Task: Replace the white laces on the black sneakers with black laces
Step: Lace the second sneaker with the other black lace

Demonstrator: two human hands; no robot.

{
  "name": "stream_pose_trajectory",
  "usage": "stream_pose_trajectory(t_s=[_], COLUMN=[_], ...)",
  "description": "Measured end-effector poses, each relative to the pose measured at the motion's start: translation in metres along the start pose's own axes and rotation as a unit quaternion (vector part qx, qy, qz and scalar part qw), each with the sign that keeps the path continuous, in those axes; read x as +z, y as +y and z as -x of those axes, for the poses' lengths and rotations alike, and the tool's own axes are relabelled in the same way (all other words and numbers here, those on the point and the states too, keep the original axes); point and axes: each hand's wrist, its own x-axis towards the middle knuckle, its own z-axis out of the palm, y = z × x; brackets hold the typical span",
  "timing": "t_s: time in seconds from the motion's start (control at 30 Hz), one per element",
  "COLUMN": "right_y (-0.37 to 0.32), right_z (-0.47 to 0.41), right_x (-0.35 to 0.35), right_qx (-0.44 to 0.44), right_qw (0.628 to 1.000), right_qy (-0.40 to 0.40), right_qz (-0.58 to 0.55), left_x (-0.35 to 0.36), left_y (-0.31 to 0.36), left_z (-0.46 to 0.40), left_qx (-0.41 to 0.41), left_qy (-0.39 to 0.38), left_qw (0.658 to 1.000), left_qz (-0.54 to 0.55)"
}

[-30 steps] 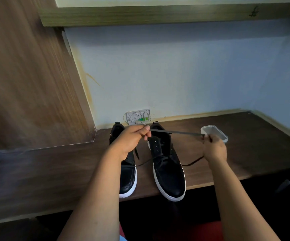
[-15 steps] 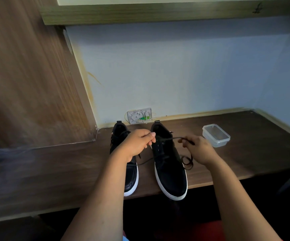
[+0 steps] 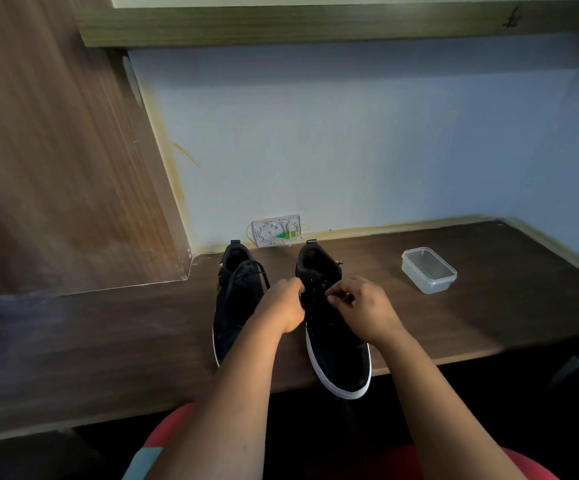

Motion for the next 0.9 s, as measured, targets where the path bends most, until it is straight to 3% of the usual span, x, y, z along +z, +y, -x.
stream_pose_trajectory(t_s=[0.17, 0.3, 0.47, 0.67, 0.77, 0.9], right_y=[0.000, 0.000, -0.001, 0.001, -0.002, -0.014], right_z=[-0.001, -0.001, 0.000, 0.000, -0.001, 0.000], right_x=[0.010, 0.007, 0.005, 0.007, 0.008, 0.009], right_qx=[0.007, 0.052, 0.062, 0.062, 0.027, 0.019], right_qw=[1.000, 0.998, 0.997, 0.996, 0.996, 0.977], right_qy=[-0.002, -0.007, -0.021, -0.029, -0.014, -0.053], right_qz=[-0.001, -0.039, -0.050, -0.055, -0.081, -0.207], left_x=[0.008, 0.008, 0.009, 0.008, -0.002, -0.016], left_y=[-0.002, -0.004, -0.002, -0.005, 0.001, 0.017], left_z=[-0.004, -0.002, 0.001, 0.004, 0.003, 0.007], left_qx=[-0.021, -0.027, -0.011, -0.005, 0.038, 0.072], left_qy=[0.005, -0.055, -0.012, -0.015, 0.039, 0.061], left_qw=[1.000, 0.998, 0.999, 1.000, 0.998, 0.982], left_qz=[0.002, -0.007, -0.035, -0.016, 0.027, 0.164])
